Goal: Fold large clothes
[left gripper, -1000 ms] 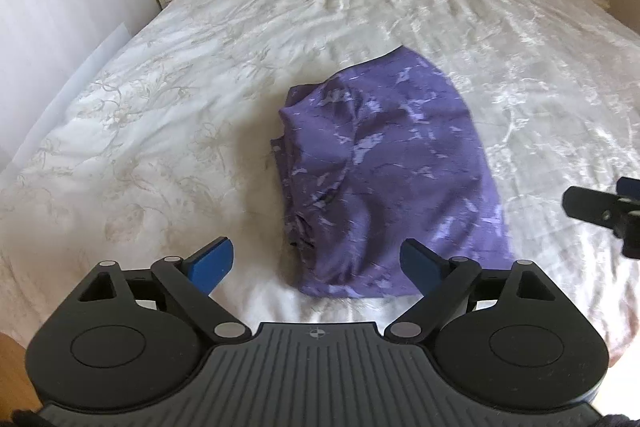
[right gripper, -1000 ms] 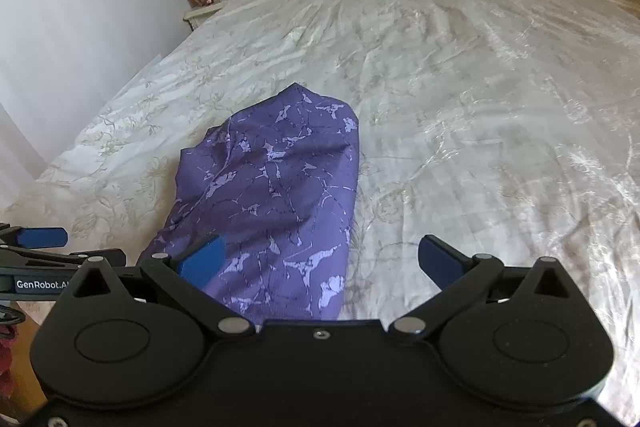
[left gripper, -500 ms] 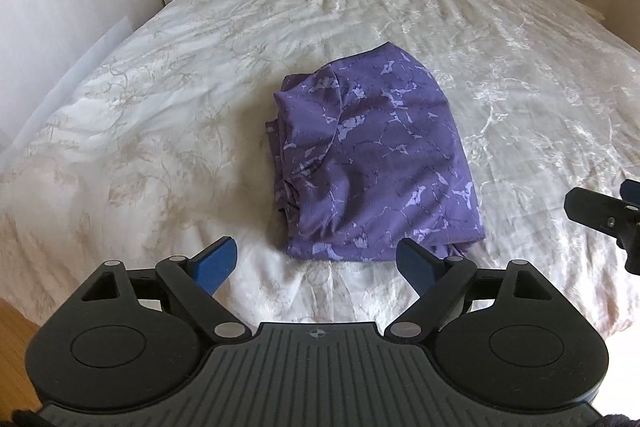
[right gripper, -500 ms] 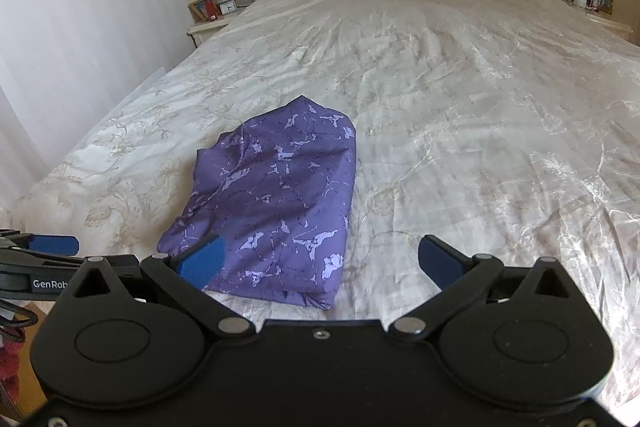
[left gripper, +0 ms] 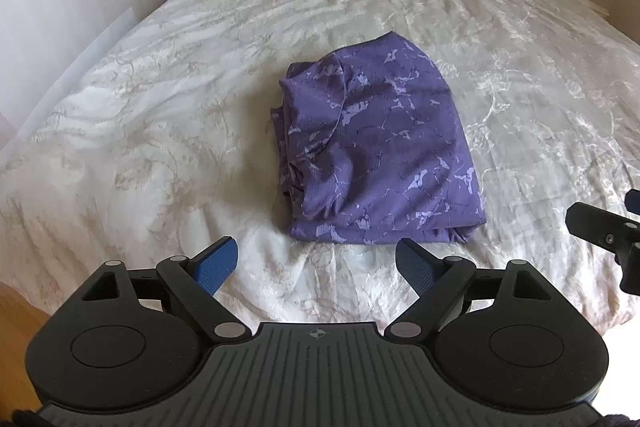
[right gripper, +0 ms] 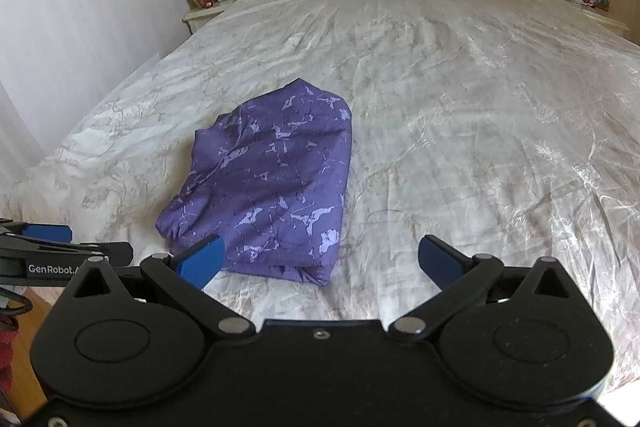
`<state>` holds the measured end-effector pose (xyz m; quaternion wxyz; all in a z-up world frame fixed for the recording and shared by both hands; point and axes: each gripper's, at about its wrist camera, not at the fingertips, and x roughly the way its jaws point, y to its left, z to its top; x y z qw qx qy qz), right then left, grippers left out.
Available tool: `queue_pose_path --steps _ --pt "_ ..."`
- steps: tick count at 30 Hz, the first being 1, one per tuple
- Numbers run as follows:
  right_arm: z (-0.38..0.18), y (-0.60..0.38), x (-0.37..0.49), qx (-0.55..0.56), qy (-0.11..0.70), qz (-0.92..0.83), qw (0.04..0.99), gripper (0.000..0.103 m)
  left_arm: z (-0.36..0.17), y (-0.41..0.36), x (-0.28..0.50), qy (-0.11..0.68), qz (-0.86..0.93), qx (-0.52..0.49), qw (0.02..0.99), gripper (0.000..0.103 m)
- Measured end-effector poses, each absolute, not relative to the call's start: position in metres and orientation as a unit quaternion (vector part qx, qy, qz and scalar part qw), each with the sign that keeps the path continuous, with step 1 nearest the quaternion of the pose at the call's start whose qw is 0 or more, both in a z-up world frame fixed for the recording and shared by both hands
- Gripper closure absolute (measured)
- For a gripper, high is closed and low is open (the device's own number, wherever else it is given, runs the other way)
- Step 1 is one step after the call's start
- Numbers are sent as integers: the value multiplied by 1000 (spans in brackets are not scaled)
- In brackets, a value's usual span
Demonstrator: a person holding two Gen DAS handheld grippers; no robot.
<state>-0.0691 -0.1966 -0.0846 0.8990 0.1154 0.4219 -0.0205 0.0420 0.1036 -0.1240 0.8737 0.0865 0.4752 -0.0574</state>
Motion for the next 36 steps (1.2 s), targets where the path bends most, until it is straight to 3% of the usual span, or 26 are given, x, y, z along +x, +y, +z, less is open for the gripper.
queue_pose_path --steps 36 --pt "-91 -195 -65 122 431 -35 893 1 -134 112 38 498 -37 81 863 22"
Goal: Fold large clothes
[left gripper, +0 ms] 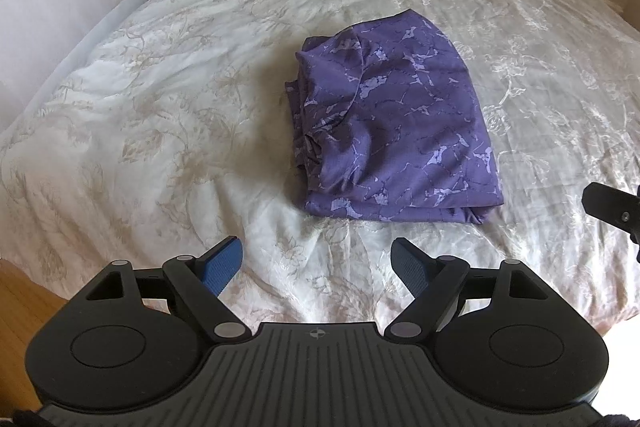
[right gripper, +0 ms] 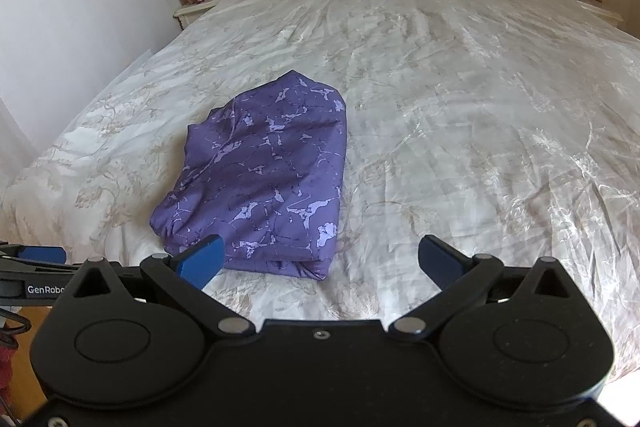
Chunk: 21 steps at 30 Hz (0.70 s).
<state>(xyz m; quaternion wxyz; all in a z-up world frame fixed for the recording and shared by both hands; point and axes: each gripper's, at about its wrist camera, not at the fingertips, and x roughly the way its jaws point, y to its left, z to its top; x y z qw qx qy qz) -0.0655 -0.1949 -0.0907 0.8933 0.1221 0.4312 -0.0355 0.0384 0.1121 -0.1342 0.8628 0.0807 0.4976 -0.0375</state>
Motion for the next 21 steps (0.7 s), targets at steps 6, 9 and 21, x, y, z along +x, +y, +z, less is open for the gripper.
queue_pose_path --steps 6,9,21 --pt "-93 -196 -65 126 434 -36 892 1 -134 109 39 495 -38 84 864 22" --pt "-94 -196 -63 126 435 -35 891 1 -134 110 41 495 -39 86 864 22" --pt "-101 -195 -58 129 442 -30 887 1 -136 119 48 497 -37 86 863 22"
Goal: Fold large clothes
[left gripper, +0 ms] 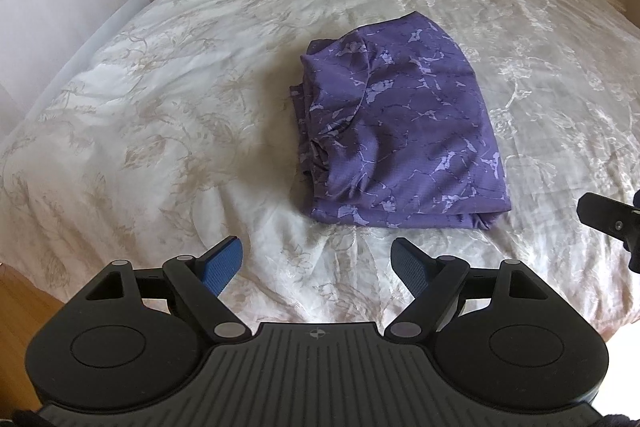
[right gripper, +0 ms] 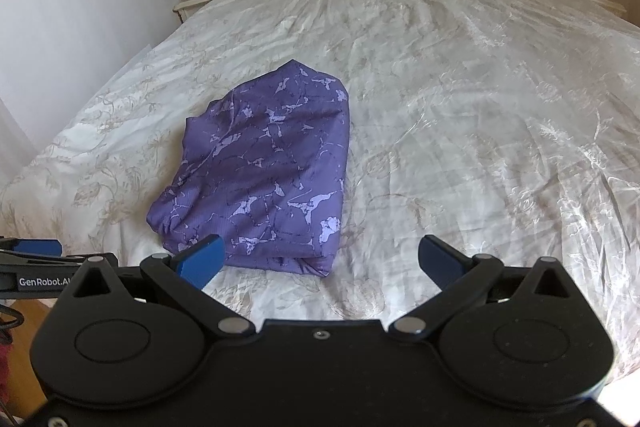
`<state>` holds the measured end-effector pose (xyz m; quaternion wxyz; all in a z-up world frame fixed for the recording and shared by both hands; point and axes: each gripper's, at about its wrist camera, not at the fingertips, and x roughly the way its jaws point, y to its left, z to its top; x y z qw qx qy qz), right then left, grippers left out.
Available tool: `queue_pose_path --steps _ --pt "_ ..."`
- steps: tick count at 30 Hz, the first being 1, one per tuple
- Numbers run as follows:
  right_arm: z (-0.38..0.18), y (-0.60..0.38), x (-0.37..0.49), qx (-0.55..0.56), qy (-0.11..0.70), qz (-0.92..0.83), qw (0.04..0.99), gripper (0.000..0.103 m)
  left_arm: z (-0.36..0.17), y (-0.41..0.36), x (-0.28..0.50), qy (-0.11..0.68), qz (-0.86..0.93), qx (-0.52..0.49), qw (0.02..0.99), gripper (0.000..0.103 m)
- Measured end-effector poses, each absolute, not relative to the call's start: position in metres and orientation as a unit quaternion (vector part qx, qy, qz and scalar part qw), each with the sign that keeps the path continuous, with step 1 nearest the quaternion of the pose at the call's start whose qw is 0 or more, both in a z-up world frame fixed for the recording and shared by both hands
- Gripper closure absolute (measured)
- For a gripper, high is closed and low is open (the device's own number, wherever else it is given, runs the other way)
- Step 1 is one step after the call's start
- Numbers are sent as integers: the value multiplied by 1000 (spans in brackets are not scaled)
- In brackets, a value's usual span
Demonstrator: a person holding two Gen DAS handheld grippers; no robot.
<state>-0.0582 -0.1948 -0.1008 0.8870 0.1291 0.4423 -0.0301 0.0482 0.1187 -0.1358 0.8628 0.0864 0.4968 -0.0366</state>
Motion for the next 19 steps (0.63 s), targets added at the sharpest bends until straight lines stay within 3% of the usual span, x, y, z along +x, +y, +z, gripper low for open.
queue_pose_path --steps 19 --pt "-114 -194 -44 130 461 -25 877 1 -142 123 62 489 -40 84 867 22"
